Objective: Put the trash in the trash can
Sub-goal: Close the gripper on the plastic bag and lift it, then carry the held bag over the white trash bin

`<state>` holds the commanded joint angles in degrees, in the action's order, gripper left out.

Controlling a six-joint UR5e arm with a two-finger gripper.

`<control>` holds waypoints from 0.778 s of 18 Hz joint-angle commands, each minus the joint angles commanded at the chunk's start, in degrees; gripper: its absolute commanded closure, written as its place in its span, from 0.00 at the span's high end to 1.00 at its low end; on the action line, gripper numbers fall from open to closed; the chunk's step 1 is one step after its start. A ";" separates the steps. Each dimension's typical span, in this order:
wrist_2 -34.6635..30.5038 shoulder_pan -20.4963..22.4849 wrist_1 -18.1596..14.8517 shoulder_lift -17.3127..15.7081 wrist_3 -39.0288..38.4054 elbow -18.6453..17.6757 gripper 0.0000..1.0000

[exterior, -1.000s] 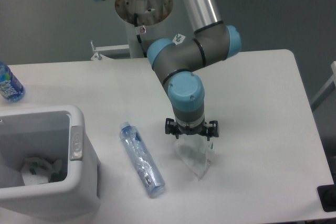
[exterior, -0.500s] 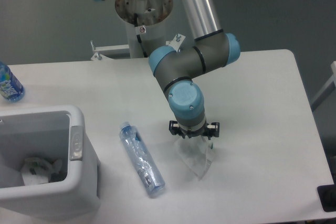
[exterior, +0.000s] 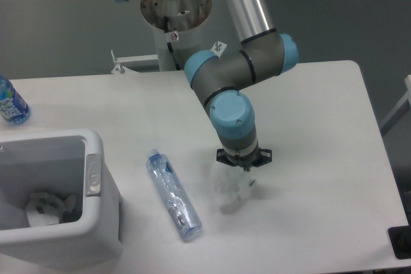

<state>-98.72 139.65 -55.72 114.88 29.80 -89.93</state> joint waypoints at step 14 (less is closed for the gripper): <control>34.91 -5.51 2.11 -11.69 -24.79 12.15 0.00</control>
<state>-63.81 134.15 -53.61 103.19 5.01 -77.78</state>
